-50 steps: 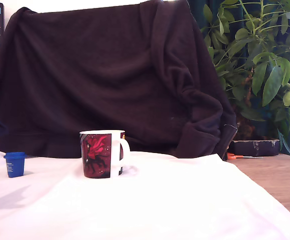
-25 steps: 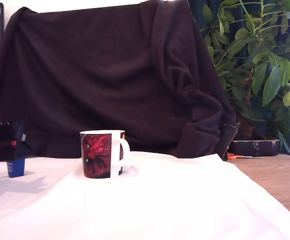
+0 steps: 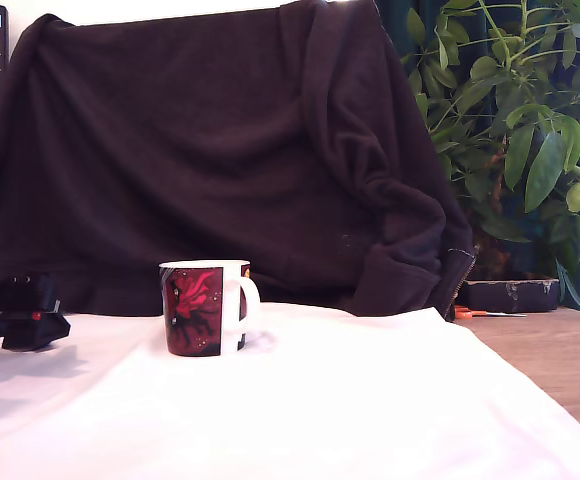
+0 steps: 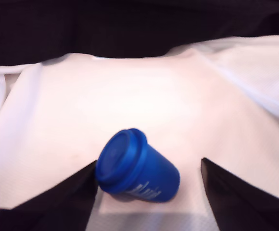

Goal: Pick the blue coffee capsule and place it inside the red coffee cup

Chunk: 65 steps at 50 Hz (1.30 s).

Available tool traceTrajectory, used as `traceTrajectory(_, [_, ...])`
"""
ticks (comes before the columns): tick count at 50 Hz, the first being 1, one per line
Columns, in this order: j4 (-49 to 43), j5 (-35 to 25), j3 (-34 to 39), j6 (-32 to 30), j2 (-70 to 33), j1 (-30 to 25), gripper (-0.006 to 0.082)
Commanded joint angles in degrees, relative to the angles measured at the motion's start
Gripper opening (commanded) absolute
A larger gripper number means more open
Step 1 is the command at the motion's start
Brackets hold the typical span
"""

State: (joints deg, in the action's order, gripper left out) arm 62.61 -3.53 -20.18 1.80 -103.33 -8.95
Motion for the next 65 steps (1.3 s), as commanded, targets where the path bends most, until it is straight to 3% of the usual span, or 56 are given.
traceTrajectory(1, [0.5,1.1,-0.3,-0.8,-0.2,0.3,0.0608])
traceTrajectory(11, [-0.2,0.9,-1.1,-0.8,-0.2,1.1,0.0602])
traceTrajectory(19, [-3.1,1.0,-2.0,-1.9,-0.3,1.4,0.0426])
traceTrajectory(29, [-3.0,1.0,-2.7,-2.5,-2.8,1.7,0.0408])
traceTrajectory(40, [-1.8,0.6,-2.8,-2.3,-3.9,1.9,0.0257])
traceTrajectory(53, [4.8,-3.5,-2.8,-1.0,-2.8,1.7,0.0253])
traceTrajectory(65, [9.0,-9.8,-2.8,5.3,2.4,0.8,0.0253])
